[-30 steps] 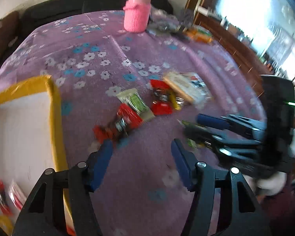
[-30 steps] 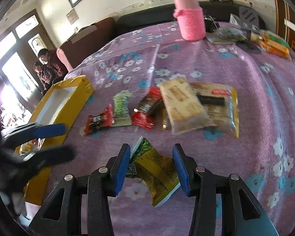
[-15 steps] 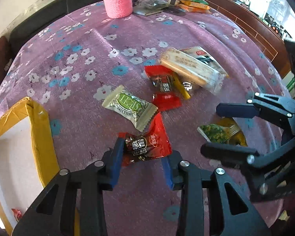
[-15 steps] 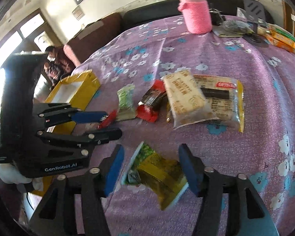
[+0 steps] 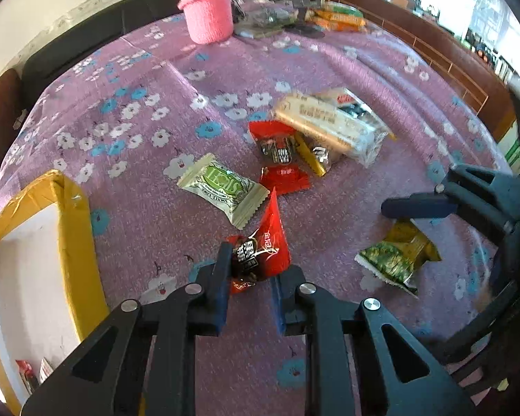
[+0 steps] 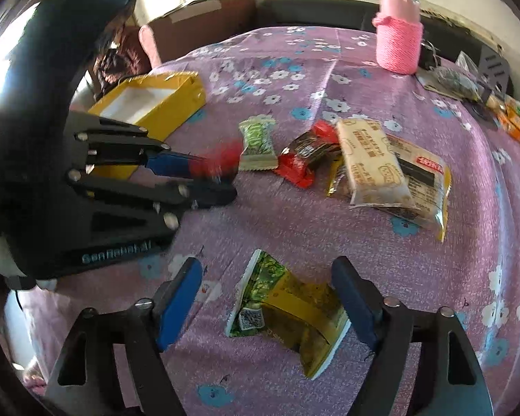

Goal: Organize snacks
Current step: 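Grasp the red candy packet with the left tool while the right tool lifts the yellow-green packet, then carry both packets over the white tray and open both tools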

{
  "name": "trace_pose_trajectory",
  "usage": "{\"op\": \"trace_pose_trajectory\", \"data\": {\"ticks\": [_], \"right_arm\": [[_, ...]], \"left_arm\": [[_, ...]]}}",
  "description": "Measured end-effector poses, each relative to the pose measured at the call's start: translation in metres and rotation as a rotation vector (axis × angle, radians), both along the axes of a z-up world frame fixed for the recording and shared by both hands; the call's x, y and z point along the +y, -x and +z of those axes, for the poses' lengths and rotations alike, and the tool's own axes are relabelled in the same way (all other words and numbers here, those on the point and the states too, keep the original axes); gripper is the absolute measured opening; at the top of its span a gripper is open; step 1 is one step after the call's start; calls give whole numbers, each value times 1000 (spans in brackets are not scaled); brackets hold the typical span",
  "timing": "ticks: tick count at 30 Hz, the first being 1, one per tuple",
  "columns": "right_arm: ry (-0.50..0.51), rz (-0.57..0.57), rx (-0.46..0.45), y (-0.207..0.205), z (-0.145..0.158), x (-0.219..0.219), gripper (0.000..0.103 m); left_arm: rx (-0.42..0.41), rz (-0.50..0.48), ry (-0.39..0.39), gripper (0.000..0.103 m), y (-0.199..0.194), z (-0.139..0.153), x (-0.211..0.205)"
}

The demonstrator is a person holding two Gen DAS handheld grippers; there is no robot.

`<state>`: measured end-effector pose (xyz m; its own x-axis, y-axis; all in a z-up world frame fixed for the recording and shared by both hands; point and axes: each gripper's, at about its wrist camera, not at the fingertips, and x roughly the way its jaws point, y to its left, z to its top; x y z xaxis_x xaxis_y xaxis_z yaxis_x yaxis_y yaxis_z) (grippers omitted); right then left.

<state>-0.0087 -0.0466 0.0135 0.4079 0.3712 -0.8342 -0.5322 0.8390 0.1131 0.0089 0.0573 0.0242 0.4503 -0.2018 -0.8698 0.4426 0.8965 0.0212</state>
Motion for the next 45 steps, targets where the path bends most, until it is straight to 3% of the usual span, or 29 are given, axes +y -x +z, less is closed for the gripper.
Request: {"op": "trace_pose_trajectory", "data": {"ticks": [2,4,10,19,22,24,25,26,34,40,45], "right_arm": [[53,56,-14,7,-4,8,95],[106,108,-40,16,-7,18,98],[97,101,-35,13,-8,14,95],[123,71,-14,10,-7,10,95],[140,55,-5,16,-6,2,93],[138,34,-7,19,-4,-5,82],[133,6,-11,20,-2,-9,70],[122,-16,-9,19,0,-13,67],[62,-84,-38,25,9,-16,60],[-48,-113,-60,26,48,-9,60],[-117,-52,-56,28,74,31,60]], "left_arm": [[-10,7,18,17,4,7,4],[-22,23,34,17,7,13,10],[-57,85,127,17,25,31,34],[-146,187,305,18,81,65,78],[-175,209,340,18,92,71,89],[-180,222,360,18,95,72,95],[-180,233,375,18,96,70,99],[-179,241,386,18,97,69,102],[-174,332,419,18,114,59,134],[-194,437,426,18,122,57,173],[-188,519,436,18,124,47,203]]}}
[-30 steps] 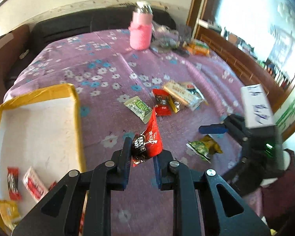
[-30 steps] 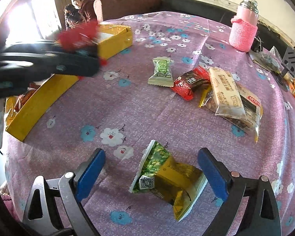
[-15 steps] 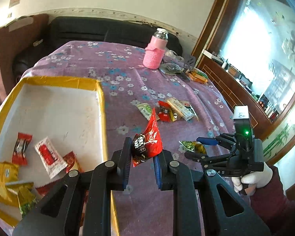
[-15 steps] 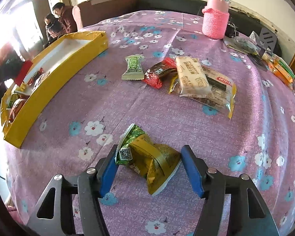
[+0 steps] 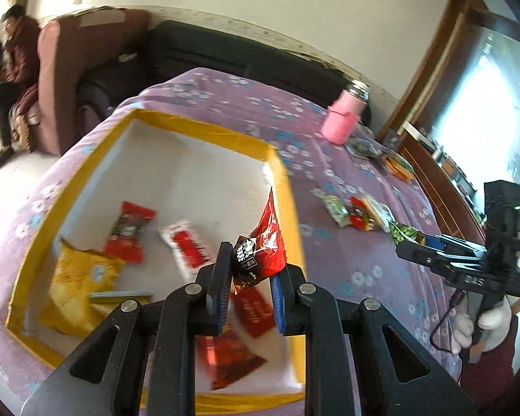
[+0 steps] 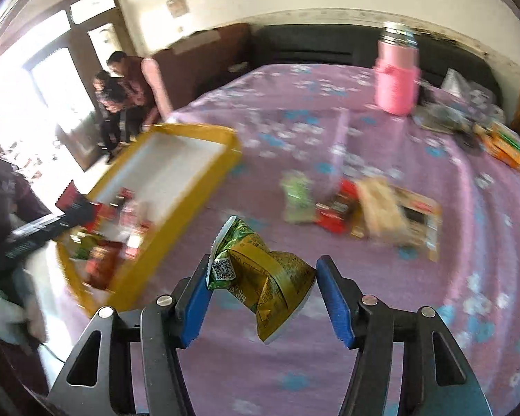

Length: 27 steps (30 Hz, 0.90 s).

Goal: Organize snacks
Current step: 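Carry both packets over the white tray and open both tools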

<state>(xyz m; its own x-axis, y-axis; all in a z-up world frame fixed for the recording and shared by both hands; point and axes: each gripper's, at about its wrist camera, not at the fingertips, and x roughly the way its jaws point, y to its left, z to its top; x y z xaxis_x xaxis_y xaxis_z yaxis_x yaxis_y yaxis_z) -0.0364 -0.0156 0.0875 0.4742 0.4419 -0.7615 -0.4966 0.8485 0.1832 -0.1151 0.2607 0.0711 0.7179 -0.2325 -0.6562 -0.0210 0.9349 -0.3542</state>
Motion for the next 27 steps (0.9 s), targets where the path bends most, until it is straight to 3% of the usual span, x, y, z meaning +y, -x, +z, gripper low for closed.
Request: {"op": "trace_pose_trajectory", "data": {"ticks": [3,9,14,23,25,27], "right_arm": [[-26,77,24,1,5,39,60],[15,180,27,-5,3,125,60],[71,207,41,-19,-12,182,60],[170,194,65,-37,-44,214,61],[164,187,69,-39,-46,215,64],[124,175,81,-40,-44,212,62]], "left_arm": [[9,19,6,18,-1,-3,12],[30,27,-70,18,-32,10,37],[118,35,-68,18,-77,-7,57],[188,29,-6,19,-101,-32,69],[190,28,5,26,-103,-32,71],[204,35,13,46,-104,-32,73]]}}
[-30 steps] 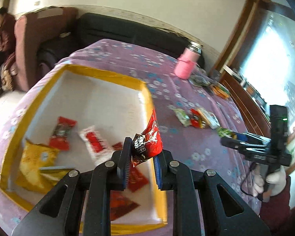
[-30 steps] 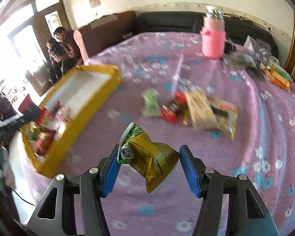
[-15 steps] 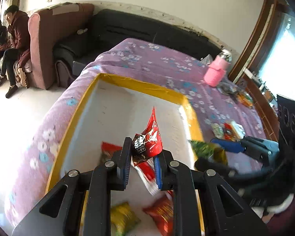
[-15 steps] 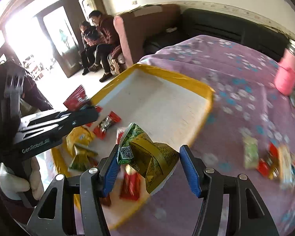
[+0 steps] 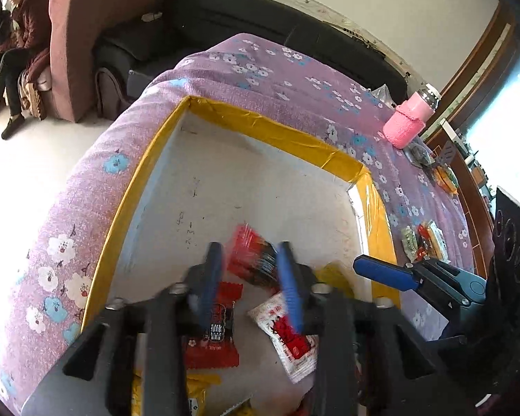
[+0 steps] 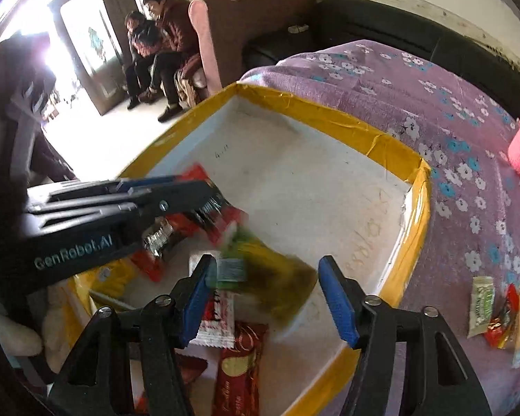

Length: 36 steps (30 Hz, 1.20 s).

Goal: Organize snacks
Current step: 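Carry both packets over the white tray and open both tools, then grasp the cream-coloured cake packet with the right tool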

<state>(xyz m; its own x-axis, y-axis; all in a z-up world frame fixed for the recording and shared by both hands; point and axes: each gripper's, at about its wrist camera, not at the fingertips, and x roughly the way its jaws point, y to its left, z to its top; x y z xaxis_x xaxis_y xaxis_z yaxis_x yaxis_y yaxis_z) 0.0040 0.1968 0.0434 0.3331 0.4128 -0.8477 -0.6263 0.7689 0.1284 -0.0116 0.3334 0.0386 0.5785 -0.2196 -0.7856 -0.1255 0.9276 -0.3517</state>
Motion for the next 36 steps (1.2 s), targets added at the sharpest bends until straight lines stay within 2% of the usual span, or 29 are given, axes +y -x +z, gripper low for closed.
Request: {"op": "trace_pose_trajectory", "data": {"ticks": [2,4,10,12,13,15,17,18,19,20,21,23,28,32,36], "right_arm": [[-29,-11,12,-1,4,-2,63],[-46,-23,5,-1,9,-6,63],[-102,-59,-63,9,34,-37,63],[-130,-85,-104,11,42,-54,63],[-147,-105,-129,14,48,-65,63],[-179,-151,-165,16,55,-88,63],[-220,-212,-185,16,63,-117,63],[-245,-255,-190,15,66,-137,63],[-261,-288,-190,13,68,-151,64],[-276,-321,-186,9,71,-166,64],[-297,-371,-177,6,72,-189,64],[-318,-436,-160,-4,72,-221,65],[-288,-591,-133,-16,60,-294,67],[-213,-601,-109,-30,40,-308,67],[-96,-558,-121,-47,18,-295,67]], "left_arm": [[10,16,-7,52,2,0,1],[3,20,16,52,8,1,3],[-103,36,85,52,42,31,0],[-179,48,84,53,59,51,-6],[-242,71,53,55,72,67,-13],[-352,97,22,80,91,90,-23],[-538,121,31,95,122,115,-34],[-596,129,49,103,132,120,-38],[-663,113,123,103,144,122,-42],[-677,83,187,103,147,120,-45],[-646,60,231,103,144,117,-49],[-545,38,247,103,135,107,-64],[-440,6,191,103,128,83,-97],[-356,-21,187,103,122,66,-115],[-318,-27,152,103,120,60,-125]]}}
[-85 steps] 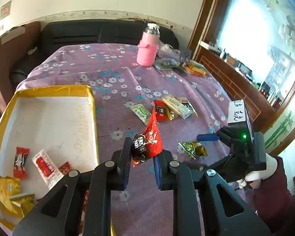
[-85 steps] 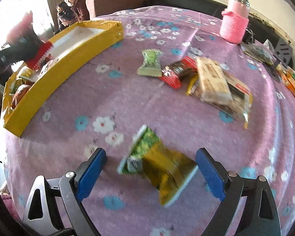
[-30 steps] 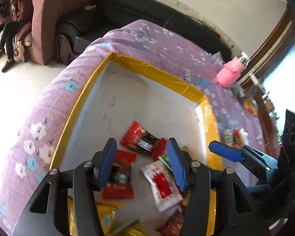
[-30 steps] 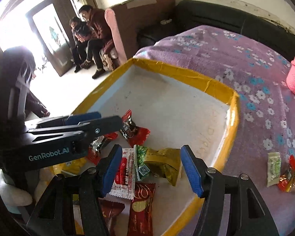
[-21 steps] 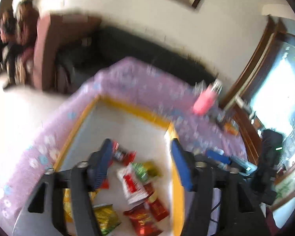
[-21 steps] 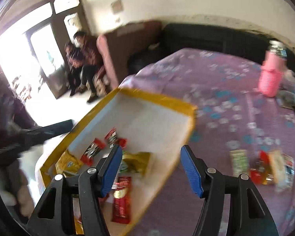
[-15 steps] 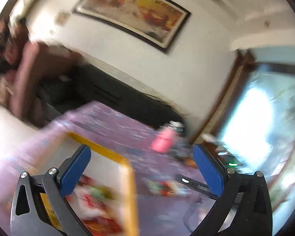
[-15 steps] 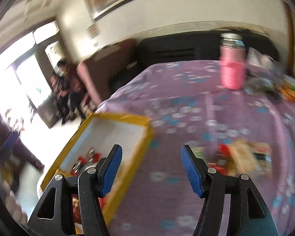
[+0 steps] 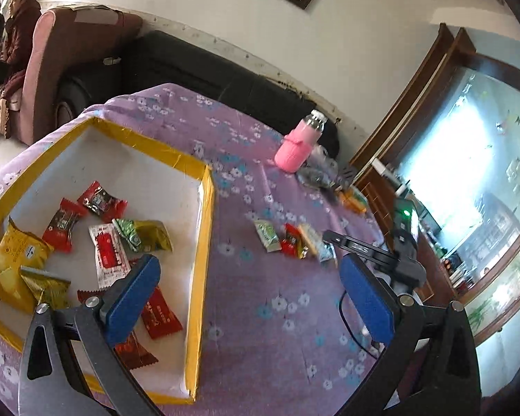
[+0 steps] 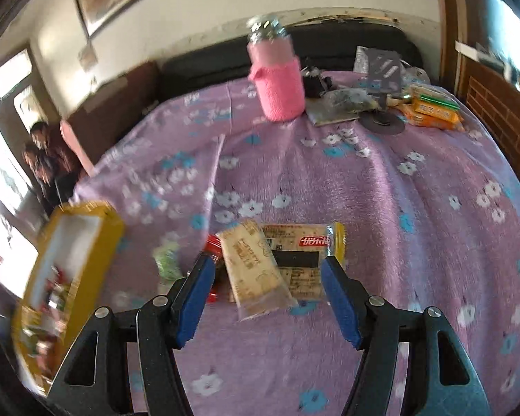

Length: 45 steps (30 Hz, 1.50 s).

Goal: Organize snacks
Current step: 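Grasp the cream-coloured cake packet with the right tool, then grasp the green-and-white candy with the left tool while the right tool lifts the cake packet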

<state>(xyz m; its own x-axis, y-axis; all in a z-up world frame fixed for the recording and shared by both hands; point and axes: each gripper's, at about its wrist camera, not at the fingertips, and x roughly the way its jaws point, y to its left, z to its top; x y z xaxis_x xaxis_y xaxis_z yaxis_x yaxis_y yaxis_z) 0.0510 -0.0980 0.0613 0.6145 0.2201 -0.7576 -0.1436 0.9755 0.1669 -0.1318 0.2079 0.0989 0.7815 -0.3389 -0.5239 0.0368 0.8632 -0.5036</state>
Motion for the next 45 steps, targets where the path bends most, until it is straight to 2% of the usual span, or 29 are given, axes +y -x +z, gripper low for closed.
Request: {"op": "trace_pose_trajectory", "data": {"ticks": [6,9,10,11,15,20,22,25,27,31,32,36,38,40,43,44,45], "right_arm": [[95,44,31,-25,-27,23,63],[143,48,19,-26,-31,33,48],[163,52,18,-24,-31,37,36],[175,55,19,-21,-31,39,35],[131,84,54,-5,-27,33,35],[-61,106,108,28,-28,10,35],[-86,105,102,35,-30,9,35],[-63,95,81,37,-36,12,35],[-97,82,80,37,-41,8,35],[-187,41,92,37,-48,-10,35],[-198,45,90,37,-48,-12,35],[-213,59,90,36,-49,-14,35],[-206,65,87,37,-48,-13,35],[-199,68,86,37,-48,-12,35],[-196,67,87,38,-49,-11,35],[-199,66,88,38,-49,-12,35],[-201,65,89,38,-49,-12,35]], "left_arm": [[52,-10,-15,103,-5,-7,-9],[73,-30,-22,103,-8,-12,-15],[81,-38,-24,103,-10,-13,-17],[91,-48,-22,103,-12,-15,-20],[123,-105,18,103,-19,-22,-25],[183,-172,60,103,-49,-31,-41],[204,-197,38,103,-69,-31,-53],[218,-212,-32,103,-100,-28,-72],[240,-206,-75,103,-125,-31,-83],[325,-191,-59,103,-164,-54,-86],[352,-179,-73,103,-175,-63,-89],[320,-177,-230,90,-189,-62,-110],[333,-188,-258,79,-198,-67,-116],[362,-186,-300,76,-202,-74,-121],[352,-196,-431,69,-200,-82,-140],[344,-195,-496,65,-199,-84,-147],[337,-196,-530,54,-200,-85,-151]]}}
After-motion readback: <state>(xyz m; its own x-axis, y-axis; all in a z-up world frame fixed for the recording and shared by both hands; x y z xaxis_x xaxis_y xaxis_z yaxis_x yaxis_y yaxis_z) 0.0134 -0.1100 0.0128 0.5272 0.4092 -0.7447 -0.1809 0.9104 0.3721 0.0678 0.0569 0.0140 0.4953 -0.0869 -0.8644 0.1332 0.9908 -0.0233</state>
